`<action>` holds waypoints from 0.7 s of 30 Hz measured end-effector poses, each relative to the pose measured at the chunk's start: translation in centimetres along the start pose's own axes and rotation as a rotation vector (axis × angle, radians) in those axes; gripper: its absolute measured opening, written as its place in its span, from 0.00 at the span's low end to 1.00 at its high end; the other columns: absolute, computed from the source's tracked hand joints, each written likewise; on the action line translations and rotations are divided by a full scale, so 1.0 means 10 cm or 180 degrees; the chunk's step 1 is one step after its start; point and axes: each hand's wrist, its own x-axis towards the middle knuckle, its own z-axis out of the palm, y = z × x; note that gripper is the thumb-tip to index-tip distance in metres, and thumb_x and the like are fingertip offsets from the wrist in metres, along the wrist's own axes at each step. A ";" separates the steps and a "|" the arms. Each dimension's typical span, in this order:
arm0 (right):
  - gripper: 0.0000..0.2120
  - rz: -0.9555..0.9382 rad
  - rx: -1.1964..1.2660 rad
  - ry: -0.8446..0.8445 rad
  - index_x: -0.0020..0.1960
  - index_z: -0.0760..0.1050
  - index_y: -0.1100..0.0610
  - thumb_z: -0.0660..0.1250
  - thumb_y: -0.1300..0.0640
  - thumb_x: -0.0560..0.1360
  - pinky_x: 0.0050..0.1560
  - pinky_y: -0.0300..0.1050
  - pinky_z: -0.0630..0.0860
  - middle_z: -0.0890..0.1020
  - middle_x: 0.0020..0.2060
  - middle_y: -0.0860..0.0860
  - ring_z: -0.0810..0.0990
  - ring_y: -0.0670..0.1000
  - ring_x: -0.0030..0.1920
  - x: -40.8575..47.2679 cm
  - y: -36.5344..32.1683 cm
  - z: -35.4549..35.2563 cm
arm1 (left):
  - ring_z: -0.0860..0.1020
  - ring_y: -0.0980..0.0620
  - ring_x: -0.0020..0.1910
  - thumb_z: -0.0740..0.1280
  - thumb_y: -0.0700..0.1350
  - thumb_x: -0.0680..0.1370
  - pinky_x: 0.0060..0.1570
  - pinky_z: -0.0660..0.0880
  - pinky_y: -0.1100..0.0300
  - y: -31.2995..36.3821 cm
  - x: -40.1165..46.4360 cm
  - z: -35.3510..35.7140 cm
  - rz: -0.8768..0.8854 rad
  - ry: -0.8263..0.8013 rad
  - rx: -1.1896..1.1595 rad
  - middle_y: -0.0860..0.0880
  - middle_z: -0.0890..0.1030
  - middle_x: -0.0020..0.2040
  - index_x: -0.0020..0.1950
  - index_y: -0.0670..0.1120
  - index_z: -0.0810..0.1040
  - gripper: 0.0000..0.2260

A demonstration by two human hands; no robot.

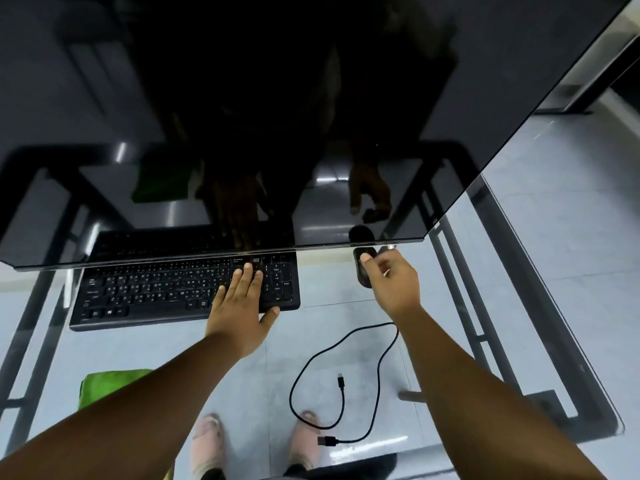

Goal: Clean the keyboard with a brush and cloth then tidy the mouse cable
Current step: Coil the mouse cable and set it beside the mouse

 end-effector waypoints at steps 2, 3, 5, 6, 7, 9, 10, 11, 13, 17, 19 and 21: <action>0.16 -0.0049 0.0010 -0.1075 0.42 0.79 0.52 0.72 0.39 0.70 0.46 0.39 0.74 0.82 0.40 0.48 0.80 0.49 0.43 -0.11 0.00 -0.14 | 0.42 0.51 0.78 0.53 0.62 0.79 0.75 0.44 0.50 -0.02 -0.10 0.00 0.0077 0.0014 -0.0009 0.49 0.42 0.79 0.79 0.48 0.48 0.33; 0.16 -0.0041 -0.0145 -0.1593 0.43 0.80 0.50 0.73 0.38 0.68 0.46 0.38 0.74 0.82 0.43 0.48 0.80 0.47 0.45 -0.17 0.01 -0.21 | 0.43 0.50 0.78 0.54 0.61 0.79 0.75 0.45 0.50 -0.04 -0.16 0.00 0.0114 0.0044 -0.0041 0.49 0.43 0.79 0.79 0.48 0.50 0.32; 0.17 -0.0034 -0.0555 -0.2259 0.45 0.82 0.48 0.77 0.37 0.63 0.45 0.39 0.76 0.83 0.45 0.47 0.80 0.44 0.45 -0.25 0.05 -0.29 | 0.46 0.49 0.78 0.56 0.60 0.80 0.75 0.47 0.50 -0.04 -0.23 0.01 0.0168 0.0116 -0.0169 0.49 0.46 0.80 0.78 0.48 0.54 0.31; 0.16 -0.0042 -0.0732 -0.2403 0.44 0.82 0.48 0.78 0.39 0.63 0.45 0.41 0.77 0.83 0.44 0.47 0.81 0.45 0.44 -0.30 0.08 -0.31 | 0.48 0.49 0.78 0.58 0.59 0.79 0.75 0.49 0.50 -0.04 -0.27 0.00 0.0200 0.0138 -0.0249 0.48 0.48 0.80 0.78 0.48 0.56 0.30; 0.14 -0.0068 -0.0876 -0.2488 0.43 0.83 0.49 0.79 0.42 0.63 0.46 0.46 0.79 0.84 0.42 0.47 0.82 0.46 0.44 -0.32 0.10 -0.30 | 0.51 0.48 0.78 0.59 0.58 0.79 0.74 0.52 0.50 -0.02 -0.30 -0.01 0.0236 0.0168 -0.0338 0.48 0.50 0.80 0.77 0.48 0.58 0.29; 0.07 -0.0106 -0.0900 -0.2518 0.41 0.84 0.51 0.77 0.49 0.68 0.48 0.49 0.79 0.84 0.38 0.49 0.82 0.49 0.42 -0.37 0.09 -0.26 | 0.58 0.47 0.76 0.61 0.56 0.79 0.73 0.57 0.52 0.04 -0.33 -0.04 0.0288 0.0230 -0.0603 0.49 0.56 0.78 0.75 0.48 0.63 0.27; 0.05 -0.0124 -0.0776 -0.2456 0.41 0.83 0.52 0.76 0.51 0.69 0.46 0.49 0.79 0.84 0.36 0.49 0.82 0.48 0.40 -0.39 0.07 -0.24 | 0.61 0.48 0.75 0.62 0.55 0.79 0.72 0.59 0.53 0.07 -0.34 -0.04 0.0297 0.0214 -0.0777 0.50 0.59 0.77 0.75 0.49 0.64 0.26; 0.04 -0.0157 -0.0605 -0.2361 0.41 0.83 0.52 0.75 0.52 0.71 0.44 0.47 0.78 0.83 0.35 0.50 0.81 0.47 0.38 -0.43 0.01 -0.22 | 0.63 0.49 0.73 0.63 0.54 0.79 0.70 0.61 0.55 0.09 -0.37 -0.05 0.0305 0.0155 -0.0955 0.50 0.63 0.75 0.73 0.49 0.66 0.24; 0.06 -0.0235 -0.0253 -0.2145 0.42 0.83 0.54 0.73 0.51 0.74 0.39 0.37 0.75 0.82 0.35 0.51 0.79 0.44 0.35 -0.48 -0.14 -0.19 | 0.69 0.52 0.69 0.65 0.53 0.78 0.64 0.68 0.58 0.14 -0.39 -0.07 0.0301 -0.0116 -0.1368 0.51 0.70 0.69 0.70 0.51 0.70 0.21; 0.09 -0.0303 0.0207 -0.1900 0.47 0.84 0.52 0.66 0.51 0.78 0.39 0.34 0.70 0.77 0.33 0.43 0.73 0.45 0.35 -0.51 -0.43 -0.15 | 0.77 0.56 0.59 0.68 0.50 0.77 0.55 0.70 0.64 0.23 -0.44 -0.16 -0.0157 -0.0901 -0.2743 0.55 0.79 0.58 0.65 0.53 0.73 0.17; 0.10 -0.0325 0.0369 -0.1850 0.48 0.84 0.50 0.64 0.50 0.79 0.40 0.37 0.68 0.72 0.32 0.46 0.70 0.46 0.35 -0.49 -0.53 -0.14 | 0.78 0.54 0.56 0.68 0.50 0.77 0.56 0.72 0.60 0.23 -0.41 -0.22 -0.0434 -0.1118 -0.3257 0.53 0.81 0.53 0.62 0.52 0.73 0.14; 0.11 -0.0316 0.0548 -0.1767 0.49 0.84 0.50 0.63 0.51 0.80 0.39 0.36 0.66 0.68 0.30 0.47 0.67 0.46 0.34 -0.47 -0.60 -0.11 | 0.80 0.49 0.52 0.67 0.47 0.78 0.61 0.72 0.55 0.19 -0.40 -0.29 -0.0538 -0.1135 -0.3592 0.50 0.82 0.47 0.58 0.49 0.77 0.09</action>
